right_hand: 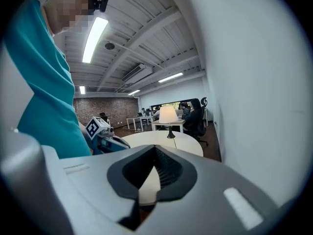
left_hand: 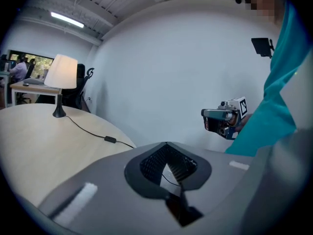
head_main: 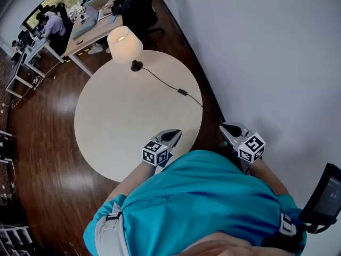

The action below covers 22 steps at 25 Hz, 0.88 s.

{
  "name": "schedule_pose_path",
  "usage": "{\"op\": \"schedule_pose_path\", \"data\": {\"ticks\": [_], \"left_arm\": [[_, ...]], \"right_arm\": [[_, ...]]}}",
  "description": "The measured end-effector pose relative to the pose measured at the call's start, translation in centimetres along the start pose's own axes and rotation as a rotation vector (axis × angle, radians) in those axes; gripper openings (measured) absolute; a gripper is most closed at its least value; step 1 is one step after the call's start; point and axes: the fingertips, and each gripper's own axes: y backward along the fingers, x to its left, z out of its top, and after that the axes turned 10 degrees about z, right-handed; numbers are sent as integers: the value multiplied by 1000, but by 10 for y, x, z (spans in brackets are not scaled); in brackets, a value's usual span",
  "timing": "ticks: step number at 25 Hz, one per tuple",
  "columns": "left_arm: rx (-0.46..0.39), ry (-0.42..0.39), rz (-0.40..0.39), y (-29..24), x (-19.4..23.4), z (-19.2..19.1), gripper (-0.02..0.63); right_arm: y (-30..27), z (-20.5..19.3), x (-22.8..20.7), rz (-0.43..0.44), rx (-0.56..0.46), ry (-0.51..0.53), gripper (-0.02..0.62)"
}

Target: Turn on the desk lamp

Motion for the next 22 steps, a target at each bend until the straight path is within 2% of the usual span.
{"op": "schedule_pose_path", "data": {"ticks": [3,6,9,12,17,20,22], "left_arm": [[-5,1,-114,48,-6,11,104],[18,-20,-221,85,10,8,104],[50,-40,-283,105,31,-13,104],[47,-45,-330,124,27,-20,104],[37,-74,-414,174,-2,-17,104],[70,-103,-483,214,-42,-31,104],[104,-118,-517,232,-72,-49,104]], "right_arm": [[-21,16,51,-72,-8,-13,3],[-59,2,98,-133,-28,-65,2],[-87,-28,134,-185,-19,-94,3],[-78,-31,157,-251,-32,-107,3],[-43,-21,224,-384,-51,-70,2],[-17,-20,284,-452,-77,-60,2],[3,-33,320,-484,-100,-74,2]]}}
